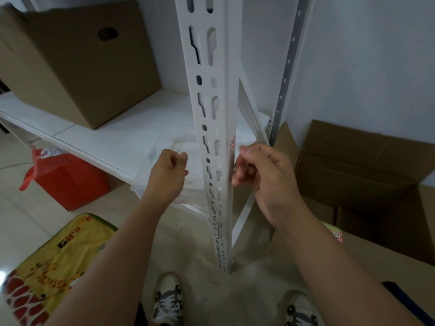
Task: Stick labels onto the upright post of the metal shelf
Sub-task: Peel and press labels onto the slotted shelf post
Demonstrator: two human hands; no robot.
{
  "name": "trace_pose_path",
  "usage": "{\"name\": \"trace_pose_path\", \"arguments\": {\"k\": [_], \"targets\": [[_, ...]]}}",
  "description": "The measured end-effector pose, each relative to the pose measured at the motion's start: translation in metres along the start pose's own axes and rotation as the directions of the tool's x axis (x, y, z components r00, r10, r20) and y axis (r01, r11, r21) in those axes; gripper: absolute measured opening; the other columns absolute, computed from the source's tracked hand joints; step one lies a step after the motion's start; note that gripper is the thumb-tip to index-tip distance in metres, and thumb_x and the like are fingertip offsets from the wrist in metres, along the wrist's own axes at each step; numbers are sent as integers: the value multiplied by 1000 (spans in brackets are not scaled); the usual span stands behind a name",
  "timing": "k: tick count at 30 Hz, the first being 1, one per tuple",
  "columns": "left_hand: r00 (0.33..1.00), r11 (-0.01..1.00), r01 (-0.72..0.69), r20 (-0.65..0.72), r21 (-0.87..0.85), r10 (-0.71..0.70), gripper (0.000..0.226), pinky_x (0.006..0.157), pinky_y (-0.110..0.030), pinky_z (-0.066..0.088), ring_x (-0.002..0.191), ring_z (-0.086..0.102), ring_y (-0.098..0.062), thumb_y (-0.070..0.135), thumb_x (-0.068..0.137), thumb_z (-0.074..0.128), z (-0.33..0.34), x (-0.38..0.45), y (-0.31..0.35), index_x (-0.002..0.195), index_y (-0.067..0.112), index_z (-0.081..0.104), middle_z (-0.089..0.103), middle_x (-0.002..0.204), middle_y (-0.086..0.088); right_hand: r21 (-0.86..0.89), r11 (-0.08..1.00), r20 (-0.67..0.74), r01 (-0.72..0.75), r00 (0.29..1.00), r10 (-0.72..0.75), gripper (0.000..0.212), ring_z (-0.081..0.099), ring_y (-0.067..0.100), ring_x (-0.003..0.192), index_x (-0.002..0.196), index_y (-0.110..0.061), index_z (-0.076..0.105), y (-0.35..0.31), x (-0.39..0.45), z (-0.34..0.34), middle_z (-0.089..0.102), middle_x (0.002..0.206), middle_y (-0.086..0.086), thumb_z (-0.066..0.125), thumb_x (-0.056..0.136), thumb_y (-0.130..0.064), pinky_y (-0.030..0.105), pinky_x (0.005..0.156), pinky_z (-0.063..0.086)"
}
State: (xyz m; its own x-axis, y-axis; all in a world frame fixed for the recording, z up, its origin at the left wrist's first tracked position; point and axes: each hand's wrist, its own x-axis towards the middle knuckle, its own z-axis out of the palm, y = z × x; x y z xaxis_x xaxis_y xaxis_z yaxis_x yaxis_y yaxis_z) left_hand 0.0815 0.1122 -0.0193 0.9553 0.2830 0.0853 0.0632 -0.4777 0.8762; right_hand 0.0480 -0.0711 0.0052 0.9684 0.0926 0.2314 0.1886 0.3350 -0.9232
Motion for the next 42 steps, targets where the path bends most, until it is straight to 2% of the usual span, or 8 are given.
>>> {"name": "trace_pose_path", "arguments": {"k": [6,10,16,19,23,28,33,42], "targets": [[1000,979,11,-15,205,-8,56,62,-33,37,62,49,-25,41,99,41,6,14,-6,66,-4,47,58,70,-22,58,998,27,-23,999,21,24,53,25,52,65,-10,62,1,3,3,54,54,10,53,86,-20,33,59,49],[1000,958,8,1,287,-8,32,82,-49,50,84,60,-35,41,98,40,15,20,-14,79,17,49,59,84,-12,50,999,38,-16,999,14,24,54,25,51,65,-11,63,1,3,4,54,54,9,53,85,-19,30,57,49],[998,957,56,-17,284,-53,57,78,-44,45,72,57,-39,44,98,40,12,16,-8,68,-3,53,60,69,-14,20,1000,53,-7,999,6,22,55,22,53,68,-9,63,2,1,2,54,57,12,55,86,-20,32,58,49],[999,930,18,19,367,-26,16,93,-49,40,105,52,-36,28,96,52,16,15,-10,94,13,51,53,105,-11,17,1000,57,-4,998,3,24,54,22,53,68,-7,62,2,1,2,53,57,13,54,87,-19,32,58,49],[1000,911,0,-28,413,12,48,108,-49,31,129,36,-32,33,87,64,14,12,-11,131,21,48,38,141,-9,4,1000,50,-6,999,6,24,54,22,53,68,-7,62,1,0,3,53,58,14,54,87,-19,33,59,49],[984,983,-131,-100,131,145,47,63,-30,39,57,48,-11,33,101,40,12,-5,18,56,25,50,54,57,7,-83,996,22,21,1000,-19,32,52,28,54,69,2,56,-2,1,6,53,58,17,56,89,-24,43,63,45],[970,934,-243,-55,-260,237,55,78,-25,53,84,66,-12,41,104,22,18,-32,39,91,9,64,70,86,-3,-145,987,11,70,998,-69,32,53,24,50,73,10,55,-7,0,10,55,57,15,56,94,-16,39,60,49],[973,912,-130,128,-388,193,70,69,-2,44,80,63,13,46,101,9,15,-57,59,67,51,69,69,73,25,-153,986,64,64,996,-55,28,54,24,47,76,7,58,-14,1,10,56,57,15,51,96,-11,42,55,49]]}}
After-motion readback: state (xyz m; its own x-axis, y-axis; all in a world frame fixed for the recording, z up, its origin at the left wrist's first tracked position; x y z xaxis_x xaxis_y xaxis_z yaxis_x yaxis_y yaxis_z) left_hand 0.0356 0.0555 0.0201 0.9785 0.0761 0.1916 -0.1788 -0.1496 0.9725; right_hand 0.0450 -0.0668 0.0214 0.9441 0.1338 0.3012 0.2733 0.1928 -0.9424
